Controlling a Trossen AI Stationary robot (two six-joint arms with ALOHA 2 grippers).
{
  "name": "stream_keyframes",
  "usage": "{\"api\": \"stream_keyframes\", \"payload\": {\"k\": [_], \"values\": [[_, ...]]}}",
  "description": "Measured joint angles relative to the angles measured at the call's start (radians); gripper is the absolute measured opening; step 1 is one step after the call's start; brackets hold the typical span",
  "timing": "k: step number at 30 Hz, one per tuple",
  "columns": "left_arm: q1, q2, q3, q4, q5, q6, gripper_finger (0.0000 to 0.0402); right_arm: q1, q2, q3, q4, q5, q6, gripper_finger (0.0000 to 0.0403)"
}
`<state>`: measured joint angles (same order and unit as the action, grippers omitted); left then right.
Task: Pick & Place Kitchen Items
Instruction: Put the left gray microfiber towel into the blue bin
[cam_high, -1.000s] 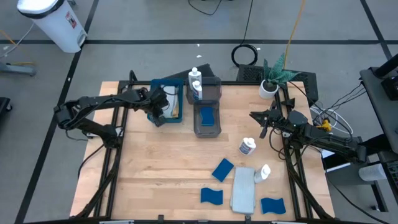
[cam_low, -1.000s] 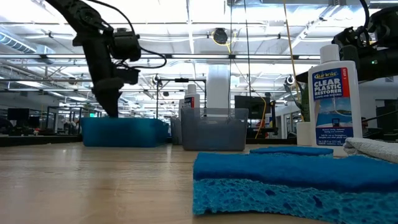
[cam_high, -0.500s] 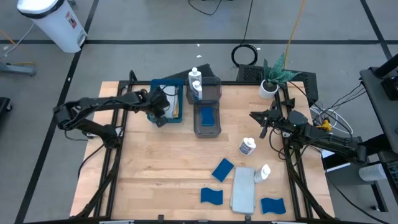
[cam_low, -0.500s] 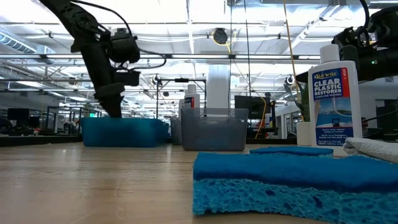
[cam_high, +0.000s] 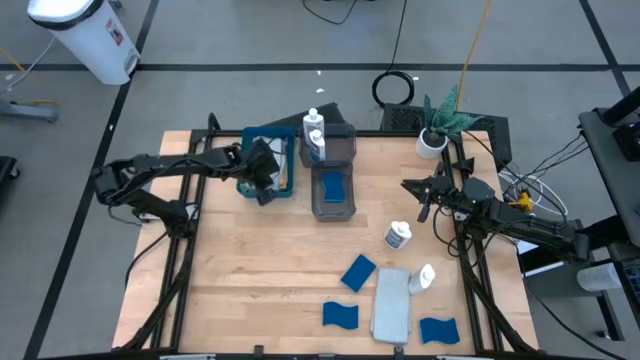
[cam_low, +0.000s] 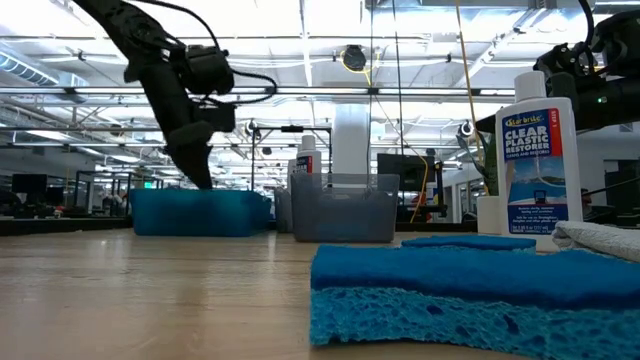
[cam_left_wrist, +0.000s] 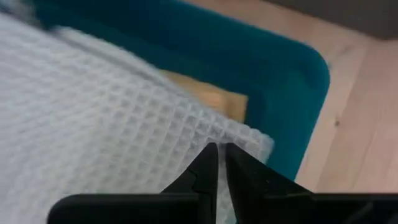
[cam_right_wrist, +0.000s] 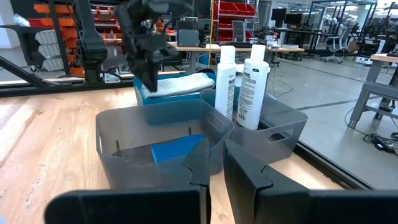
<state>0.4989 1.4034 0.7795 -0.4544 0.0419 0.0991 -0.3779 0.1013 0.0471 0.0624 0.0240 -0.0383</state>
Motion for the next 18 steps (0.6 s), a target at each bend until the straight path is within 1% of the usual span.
{"api": "stream_keyframes", "payload": {"k": [2,5,9,18], "values": [[-0.011,0.037,-0.002,0.0,0.012,0.006,0.0037,0.0,0.0,0.0,0.0,0.0,0.0,0.002],[-0.022,0.079,-0.002,0.011,0.0,0.021,0.0037,0.0,0.0,0.0,0.0,0.0,0.0,0.002],[-0.024,0.087,0.0,0.008,-0.009,0.035,0.0037,0.0,0.0,0.0,0.0,0.0,0.0,0.002],[-0.023,-0.054,0.042,-0.113,-0.152,0.057,0.0037,0.0,0.0,0.0,0.0,0.0,0.0,0.002]]}}
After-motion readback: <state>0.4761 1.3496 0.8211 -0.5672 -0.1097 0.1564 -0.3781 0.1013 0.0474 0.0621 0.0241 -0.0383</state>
